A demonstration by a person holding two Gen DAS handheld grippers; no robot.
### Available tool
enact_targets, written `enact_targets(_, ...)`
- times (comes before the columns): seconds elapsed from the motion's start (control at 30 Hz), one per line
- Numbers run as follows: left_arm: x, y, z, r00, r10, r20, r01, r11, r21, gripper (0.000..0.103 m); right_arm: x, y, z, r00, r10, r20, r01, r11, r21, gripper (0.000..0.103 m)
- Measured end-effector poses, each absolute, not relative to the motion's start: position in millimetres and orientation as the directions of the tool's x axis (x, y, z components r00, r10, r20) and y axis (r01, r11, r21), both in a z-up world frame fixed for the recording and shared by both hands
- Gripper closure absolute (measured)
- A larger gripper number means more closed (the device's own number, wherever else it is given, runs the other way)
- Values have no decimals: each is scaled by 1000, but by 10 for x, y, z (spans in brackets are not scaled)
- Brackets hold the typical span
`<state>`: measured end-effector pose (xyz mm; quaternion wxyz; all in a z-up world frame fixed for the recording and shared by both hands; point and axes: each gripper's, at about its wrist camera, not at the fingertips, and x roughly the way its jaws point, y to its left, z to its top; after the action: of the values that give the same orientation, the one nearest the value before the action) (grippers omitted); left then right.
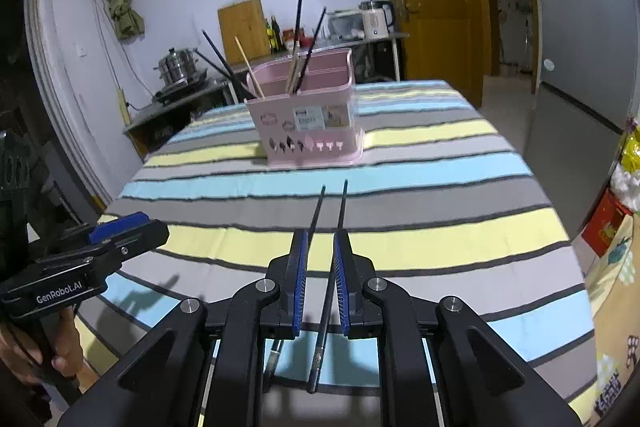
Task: Organize utensils
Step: 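Withdraw the right gripper and move it toward the remaining black chopsticks, then close the right gripper on a thin black chopstick on the cloth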
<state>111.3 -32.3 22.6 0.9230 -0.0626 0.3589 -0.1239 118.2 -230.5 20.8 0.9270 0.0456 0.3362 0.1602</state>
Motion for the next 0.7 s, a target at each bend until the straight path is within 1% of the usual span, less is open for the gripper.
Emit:
enact_targets(0.27, 1378, -365, -13, 653, -291, -699, 172, 956, -238, 54, 1378, -2280, -116, 662, 331, -672, -265, 943, 203, 89)
enact_targets(0.6, 1616, -444, -161, 604, -325, -728, 171, 945, -280, 54, 1671, -2163, -374, 600, 298, -742, -258, 950, 174, 89)
enact_targets(0.7, 1688, -512, -168, 591, -345, -729, 176, 937, -300, 54, 1702, -2229, -439, 584, 305, -753, -234, 951, 203, 90)
